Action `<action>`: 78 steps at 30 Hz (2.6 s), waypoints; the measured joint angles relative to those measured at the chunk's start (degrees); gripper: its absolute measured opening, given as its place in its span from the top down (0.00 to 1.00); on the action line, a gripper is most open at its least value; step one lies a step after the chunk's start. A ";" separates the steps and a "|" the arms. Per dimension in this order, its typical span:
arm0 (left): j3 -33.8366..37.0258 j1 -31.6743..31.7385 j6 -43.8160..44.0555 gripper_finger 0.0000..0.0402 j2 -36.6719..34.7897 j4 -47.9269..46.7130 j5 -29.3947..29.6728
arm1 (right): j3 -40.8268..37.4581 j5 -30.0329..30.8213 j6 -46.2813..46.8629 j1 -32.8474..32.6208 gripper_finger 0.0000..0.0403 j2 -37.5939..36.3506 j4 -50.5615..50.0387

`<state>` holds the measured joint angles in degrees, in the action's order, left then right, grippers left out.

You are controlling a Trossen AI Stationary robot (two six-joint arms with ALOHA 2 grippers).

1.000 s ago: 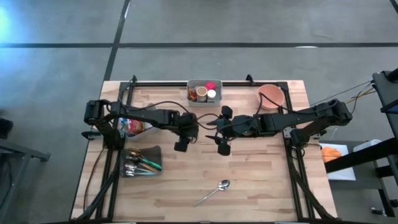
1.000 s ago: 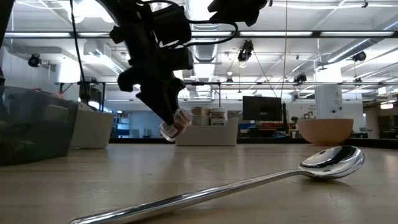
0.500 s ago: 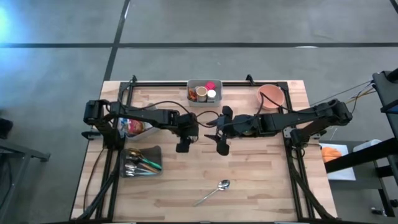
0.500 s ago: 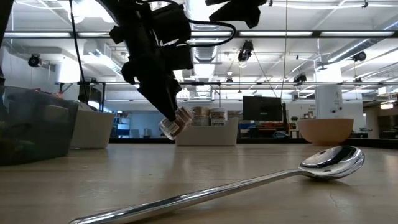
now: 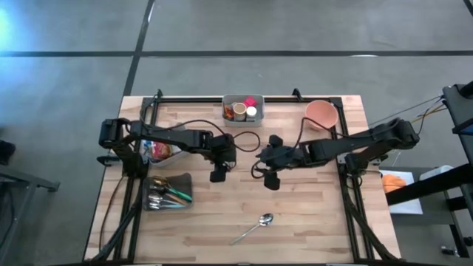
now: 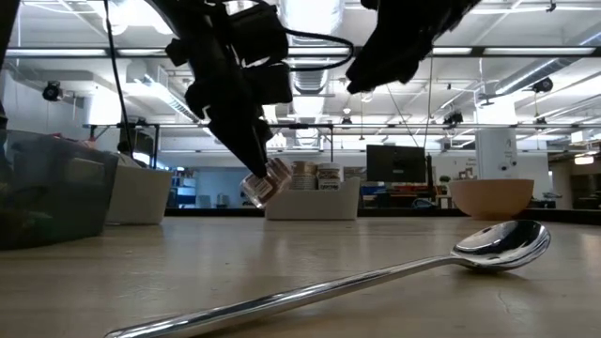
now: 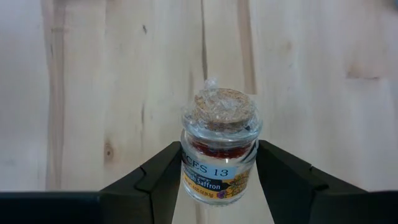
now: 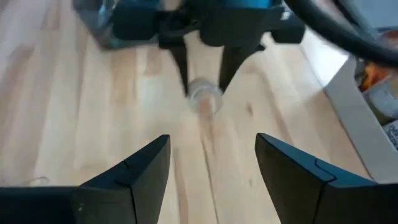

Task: Pick & Place Food Item
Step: Put the brown spice bottle into the top gray bin

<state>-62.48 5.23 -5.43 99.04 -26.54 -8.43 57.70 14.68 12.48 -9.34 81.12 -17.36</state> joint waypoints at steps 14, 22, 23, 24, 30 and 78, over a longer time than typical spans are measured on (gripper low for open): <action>0.00 0.00 1.38 0.50 -4.54 5.88 -0.77 | -20.14 2.07 3.39 1.03 0.42 0.03 42.78; 0.00 -0.02 1.44 0.50 -5.16 8.35 -0.82 | -19.18 2.41 1.10 3.15 0.42 4.97 46.37; 0.00 -0.02 1.42 0.50 -5.16 8.58 -0.97 | -18.48 2.42 0.85 3.30 0.42 6.03 46.42; 0.00 -0.02 1.42 0.50 -5.16 8.73 -1.08 | -17.86 2.43 0.61 3.42 0.42 7.14 46.31; 0.00 -0.02 1.46 0.50 -5.20 8.43 -1.70 | -15.27 2.78 0.49 3.62 0.42 10.71 46.61; -0.22 -0.11 1.42 0.50 -5.22 11.41 -4.75 | -15.04 -1.69 3.73 4.71 0.59 11.21 46.35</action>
<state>-62.70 5.13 -4.01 93.82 -15.14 -13.18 42.65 12.99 16.22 -4.62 92.33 28.99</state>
